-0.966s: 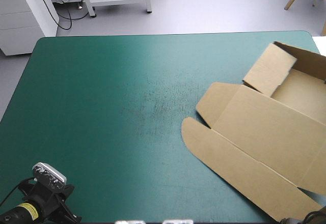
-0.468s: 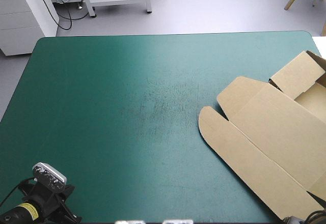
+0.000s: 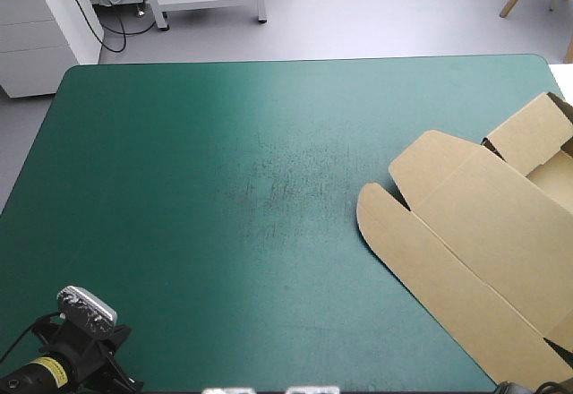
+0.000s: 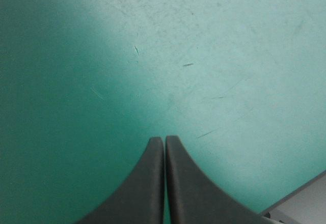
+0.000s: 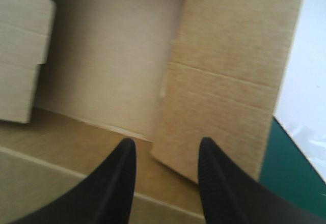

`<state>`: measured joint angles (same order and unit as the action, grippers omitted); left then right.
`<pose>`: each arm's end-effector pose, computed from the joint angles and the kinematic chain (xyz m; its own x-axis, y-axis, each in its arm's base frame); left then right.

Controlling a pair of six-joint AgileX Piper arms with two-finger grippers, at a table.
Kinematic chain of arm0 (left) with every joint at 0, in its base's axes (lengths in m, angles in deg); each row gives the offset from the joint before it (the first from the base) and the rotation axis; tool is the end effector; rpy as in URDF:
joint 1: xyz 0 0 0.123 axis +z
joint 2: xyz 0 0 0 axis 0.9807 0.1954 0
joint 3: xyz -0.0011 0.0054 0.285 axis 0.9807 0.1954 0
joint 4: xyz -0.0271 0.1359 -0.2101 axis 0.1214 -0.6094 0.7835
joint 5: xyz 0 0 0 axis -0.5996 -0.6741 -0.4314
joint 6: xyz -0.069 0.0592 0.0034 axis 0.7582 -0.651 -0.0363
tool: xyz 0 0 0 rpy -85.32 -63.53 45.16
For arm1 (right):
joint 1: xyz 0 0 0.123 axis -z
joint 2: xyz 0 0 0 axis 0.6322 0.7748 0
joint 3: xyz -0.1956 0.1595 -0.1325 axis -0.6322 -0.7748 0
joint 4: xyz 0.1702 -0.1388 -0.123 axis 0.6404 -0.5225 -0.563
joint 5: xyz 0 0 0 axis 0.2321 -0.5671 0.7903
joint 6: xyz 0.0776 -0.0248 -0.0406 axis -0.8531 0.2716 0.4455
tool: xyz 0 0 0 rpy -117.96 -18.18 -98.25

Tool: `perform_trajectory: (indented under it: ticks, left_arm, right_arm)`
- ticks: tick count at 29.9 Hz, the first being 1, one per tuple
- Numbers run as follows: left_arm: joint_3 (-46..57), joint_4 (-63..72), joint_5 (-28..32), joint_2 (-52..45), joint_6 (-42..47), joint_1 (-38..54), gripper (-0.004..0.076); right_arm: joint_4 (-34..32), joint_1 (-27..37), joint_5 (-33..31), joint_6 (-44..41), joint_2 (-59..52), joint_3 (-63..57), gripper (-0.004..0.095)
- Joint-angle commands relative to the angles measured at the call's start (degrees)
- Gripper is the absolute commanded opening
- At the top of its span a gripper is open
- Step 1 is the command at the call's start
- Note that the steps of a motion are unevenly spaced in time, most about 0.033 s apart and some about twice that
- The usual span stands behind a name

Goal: Fold the box

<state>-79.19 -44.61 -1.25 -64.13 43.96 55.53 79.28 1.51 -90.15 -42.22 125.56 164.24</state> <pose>0.0348 -0.0140 0.2595 -0.6299 0.4269 -0.6489 0.4838 0.8692 0.1021 0.2522 -0.2048 0.3642 -0.7315 0.5369 -0.4203 0.5663 0.8217 0.0643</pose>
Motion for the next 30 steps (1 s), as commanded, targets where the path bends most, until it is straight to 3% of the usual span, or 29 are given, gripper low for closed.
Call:
perform_trajectory:
  ticks: [1, 3, 6, 16, 20, 30]
  left_arm:
    - [-1.40, 0.22, 2.88, 0.56, 0.72, -0.05, -0.0010]
    - [-1.40, 0.22, 2.88, 0.56, 0.72, -0.05, -0.0010]
    - [-1.40, 0.22, 2.88, 0.56, 0.72, -0.05, -0.0010]
    - [-1.40, 0.22, 2.88, 0.56, 0.72, -0.05, -0.0010]
    - [-1.40, 0.22, 2.88, 0.56, 0.72, -0.05, -0.0010]
    - [-1.40, 0.22, 2.88, 0.56, 0.72, -0.05, -0.0010]
  right_arm:
    - [9.77, 0.17, 1.06, 3.64, -6.61, 1.38, 0.0264]
    - [13.88, -0.55, 1.06, 5.03, -9.36, 1.28, 0.0160]
    - [13.84, -4.41, 1.06, 6.34, -14.57, 1.28, -0.0017]
    - [4.18, -24.00, 1.06, 5.71, -30.70, -3.93, -0.0014]
    - [3.93, -27.93, 1.29, 5.71, -38.34, -11.79, -0.0014]
    - [3.92, -31.23, 9.23, 5.71, -55.56, -36.10, -0.0014]
